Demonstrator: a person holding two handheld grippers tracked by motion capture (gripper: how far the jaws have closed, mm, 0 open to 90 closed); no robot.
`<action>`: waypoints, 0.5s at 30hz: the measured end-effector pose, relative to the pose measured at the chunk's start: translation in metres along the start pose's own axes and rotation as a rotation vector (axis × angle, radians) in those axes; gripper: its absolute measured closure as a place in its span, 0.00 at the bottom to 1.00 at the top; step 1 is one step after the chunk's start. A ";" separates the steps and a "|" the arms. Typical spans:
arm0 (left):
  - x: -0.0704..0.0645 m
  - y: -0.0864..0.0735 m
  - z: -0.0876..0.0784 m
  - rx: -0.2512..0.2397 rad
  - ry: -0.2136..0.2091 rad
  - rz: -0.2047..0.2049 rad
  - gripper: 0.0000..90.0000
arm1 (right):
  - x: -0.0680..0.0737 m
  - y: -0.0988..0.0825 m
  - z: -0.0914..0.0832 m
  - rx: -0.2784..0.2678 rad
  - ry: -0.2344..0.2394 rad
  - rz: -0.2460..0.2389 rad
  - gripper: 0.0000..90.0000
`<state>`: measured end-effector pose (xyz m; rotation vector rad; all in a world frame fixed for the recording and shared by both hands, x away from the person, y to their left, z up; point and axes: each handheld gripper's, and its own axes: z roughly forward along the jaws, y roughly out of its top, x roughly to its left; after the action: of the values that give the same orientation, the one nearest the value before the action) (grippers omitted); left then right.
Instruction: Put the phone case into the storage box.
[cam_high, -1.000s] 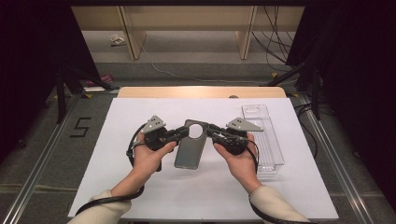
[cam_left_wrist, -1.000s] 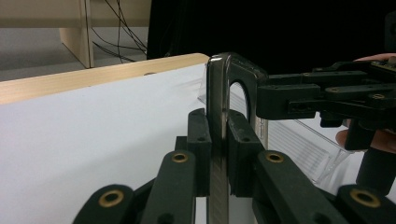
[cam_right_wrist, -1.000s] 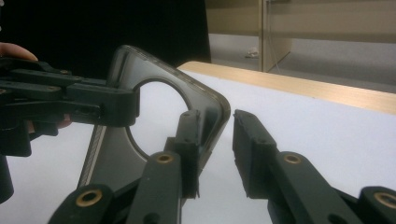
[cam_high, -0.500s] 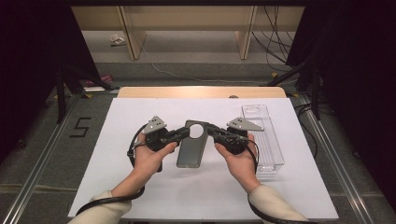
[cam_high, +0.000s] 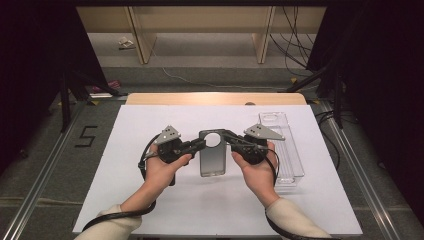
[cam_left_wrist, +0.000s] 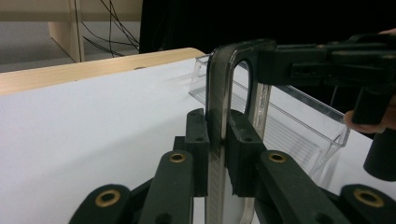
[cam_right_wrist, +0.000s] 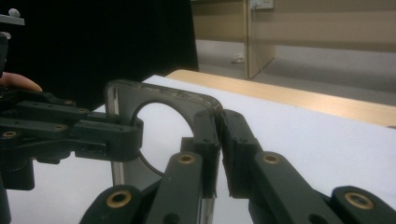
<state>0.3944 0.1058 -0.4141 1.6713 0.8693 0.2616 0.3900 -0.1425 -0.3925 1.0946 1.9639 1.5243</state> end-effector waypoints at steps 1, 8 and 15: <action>0.000 0.000 0.000 0.001 0.001 0.002 0.88 | 0.000 0.001 0.000 -0.003 -0.006 -0.006 0.95; -0.001 0.002 -0.002 0.010 0.012 0.043 0.78 | -0.007 0.002 -0.003 -0.011 -0.045 0.011 0.95; -0.001 0.005 -0.008 0.041 0.025 0.107 0.55 | -0.012 0.006 -0.008 -0.025 -0.079 0.012 0.95</action>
<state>0.3910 0.1102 -0.4068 1.7594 0.8096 0.3410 0.3929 -0.1563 -0.3859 1.1412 1.8832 1.4848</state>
